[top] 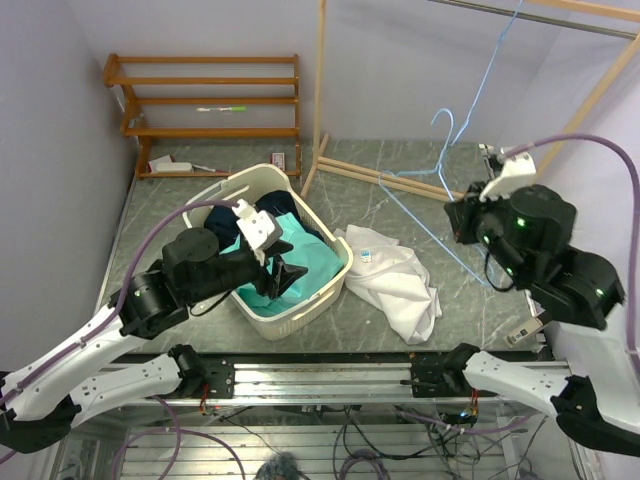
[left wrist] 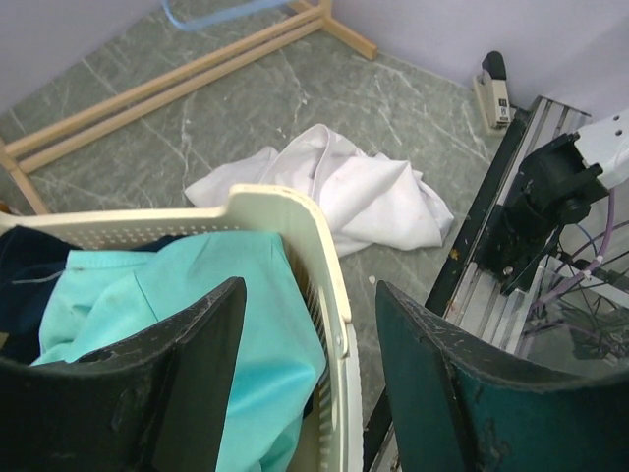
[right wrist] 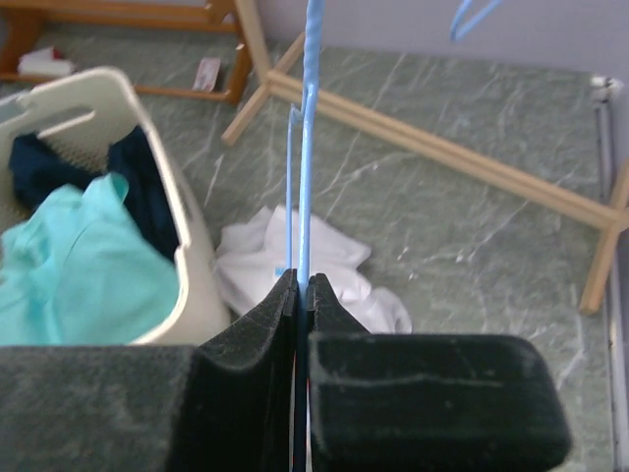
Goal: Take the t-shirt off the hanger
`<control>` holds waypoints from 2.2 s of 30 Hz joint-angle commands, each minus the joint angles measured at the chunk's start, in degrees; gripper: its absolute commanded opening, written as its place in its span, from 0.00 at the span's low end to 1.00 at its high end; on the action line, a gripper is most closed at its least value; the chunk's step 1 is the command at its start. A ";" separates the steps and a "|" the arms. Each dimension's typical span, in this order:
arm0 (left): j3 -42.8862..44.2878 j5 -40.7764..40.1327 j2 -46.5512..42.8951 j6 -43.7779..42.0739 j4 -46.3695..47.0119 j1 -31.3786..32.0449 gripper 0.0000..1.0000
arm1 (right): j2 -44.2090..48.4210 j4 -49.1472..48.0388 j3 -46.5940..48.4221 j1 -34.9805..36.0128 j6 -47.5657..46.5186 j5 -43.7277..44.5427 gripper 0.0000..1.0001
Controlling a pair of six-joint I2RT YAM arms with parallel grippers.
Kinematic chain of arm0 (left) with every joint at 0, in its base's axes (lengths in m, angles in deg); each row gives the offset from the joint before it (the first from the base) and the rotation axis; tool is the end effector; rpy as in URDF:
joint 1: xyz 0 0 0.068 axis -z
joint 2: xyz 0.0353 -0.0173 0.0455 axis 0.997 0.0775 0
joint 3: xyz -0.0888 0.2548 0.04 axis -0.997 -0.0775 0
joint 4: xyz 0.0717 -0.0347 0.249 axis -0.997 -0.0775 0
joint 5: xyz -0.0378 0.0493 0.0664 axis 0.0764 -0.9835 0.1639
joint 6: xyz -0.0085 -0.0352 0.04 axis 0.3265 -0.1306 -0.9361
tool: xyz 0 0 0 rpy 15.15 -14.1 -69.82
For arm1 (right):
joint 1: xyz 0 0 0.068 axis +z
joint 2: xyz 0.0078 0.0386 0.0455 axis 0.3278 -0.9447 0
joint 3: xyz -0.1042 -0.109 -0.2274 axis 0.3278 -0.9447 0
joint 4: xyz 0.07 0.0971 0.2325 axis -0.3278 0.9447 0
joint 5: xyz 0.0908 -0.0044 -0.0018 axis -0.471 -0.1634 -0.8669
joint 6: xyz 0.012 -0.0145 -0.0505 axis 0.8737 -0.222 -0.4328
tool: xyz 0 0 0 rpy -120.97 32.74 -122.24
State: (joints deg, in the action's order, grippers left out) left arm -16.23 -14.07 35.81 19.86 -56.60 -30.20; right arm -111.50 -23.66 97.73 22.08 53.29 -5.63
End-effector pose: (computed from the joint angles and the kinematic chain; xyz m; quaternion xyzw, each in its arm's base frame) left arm 0.0893 -0.1339 0.4025 0.3531 0.6746 -0.3444 0.5491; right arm 0.0909 0.0603 0.4877 -0.0574 0.8080 0.1187 0.5742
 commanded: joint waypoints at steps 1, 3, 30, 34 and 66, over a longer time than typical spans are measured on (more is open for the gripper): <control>-1.98 -1.92 -1.77 1.63 1.75 0.19 0.66 | -5.28 -17.47 -1.29 -0.07 -5.70 10.98 0.00; -2.44 -2.58 -2.47 2.36 1.33 0.21 0.66 | -8.16 -24.20 -0.55 -0.03 -8.26 14.29 0.00; -5.65 3.79 -4.46 5.21 4.58 -0.85 0.65 | -31.93 -48.49 15.66 -26.21 -10.37 -7.64 0.00; -5.29 5.23 -3.49 5.36 4.12 -1.27 0.65 | -35.18 -48.51 19.73 -26.40 -10.12 -7.56 0.00; -6.33 3.47 -1.29 5.13 3.73 -1.47 0.76 | -20.50 -38.11 1.88 -26.63 -1.64 -18.79 1.00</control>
State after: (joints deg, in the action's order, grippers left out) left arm -22.22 -10.29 34.02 24.76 -54.50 -31.36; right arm -141.19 -62.02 105.03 -4.33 49.11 -21.82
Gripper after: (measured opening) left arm 0.740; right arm 0.996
